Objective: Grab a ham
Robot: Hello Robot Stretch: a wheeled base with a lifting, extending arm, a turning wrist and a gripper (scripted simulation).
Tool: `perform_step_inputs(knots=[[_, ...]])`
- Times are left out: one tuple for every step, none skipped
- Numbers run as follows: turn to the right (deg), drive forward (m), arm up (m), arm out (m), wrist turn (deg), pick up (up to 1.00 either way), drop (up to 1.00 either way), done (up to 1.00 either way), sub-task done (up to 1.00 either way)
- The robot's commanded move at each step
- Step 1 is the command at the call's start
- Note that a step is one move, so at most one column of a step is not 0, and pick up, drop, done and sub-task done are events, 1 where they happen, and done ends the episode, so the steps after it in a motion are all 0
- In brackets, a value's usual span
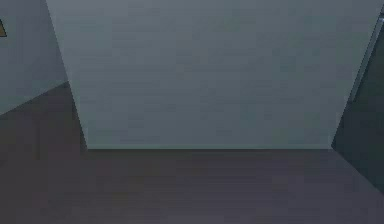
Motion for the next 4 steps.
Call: perform_step_inputs(knots=[[0.0,0.0,0.5,0.0,0.0,0.0,0.0,0.0,0.0],[0.0,0.0,0.38,0.0,0.0,0.0,0.0,0.0,0.0],[0.0,0.0,0.0,0.48,0.0,0.0,0.0,0.0,0.0],[0.0,0.0,0.0,0.0,45.0,0.0,0.0,0.0,0.0]])
